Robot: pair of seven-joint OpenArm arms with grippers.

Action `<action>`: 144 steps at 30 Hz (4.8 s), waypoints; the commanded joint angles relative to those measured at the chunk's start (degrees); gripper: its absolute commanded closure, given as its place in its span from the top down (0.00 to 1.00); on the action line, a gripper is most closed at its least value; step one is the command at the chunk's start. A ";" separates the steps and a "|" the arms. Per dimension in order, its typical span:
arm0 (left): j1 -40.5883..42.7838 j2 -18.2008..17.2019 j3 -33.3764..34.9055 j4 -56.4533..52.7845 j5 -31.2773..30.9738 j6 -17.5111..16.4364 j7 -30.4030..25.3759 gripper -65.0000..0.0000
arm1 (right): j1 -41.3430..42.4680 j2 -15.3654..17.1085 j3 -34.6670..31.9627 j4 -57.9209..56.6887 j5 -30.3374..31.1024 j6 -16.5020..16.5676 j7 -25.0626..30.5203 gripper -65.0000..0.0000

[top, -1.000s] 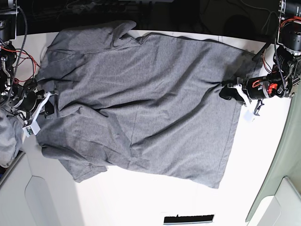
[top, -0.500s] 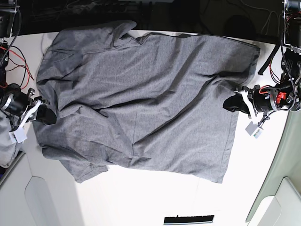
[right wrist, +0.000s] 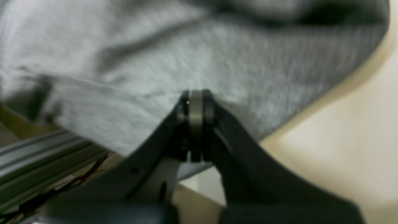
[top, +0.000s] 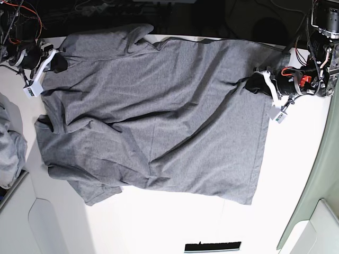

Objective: Layout the t-shirt on the table in an organized manner, then fold the t-shirt properly
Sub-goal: 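Tug the t-shirt sides outward with both grippers to smooth it, then pull the t-shirt hem sides apart with both grippers to flatten it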

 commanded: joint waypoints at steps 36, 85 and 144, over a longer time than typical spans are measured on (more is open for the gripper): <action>-13.99 -0.02 0.00 -0.52 -6.56 -0.47 3.85 0.05 | 34.93 -1.70 0.26 -21.75 -0.92 -0.37 6.40 0.00; -24.94 3.91 0.00 -17.75 -9.14 -0.47 3.08 0.05 | 38.38 -10.99 -11.10 -35.89 -22.82 -5.40 19.10 0.00; -32.87 0.48 0.11 -27.45 6.54 2.73 -4.37 0.00 | 10.97 0.59 0.74 1.09 -2.32 -4.74 7.39 0.00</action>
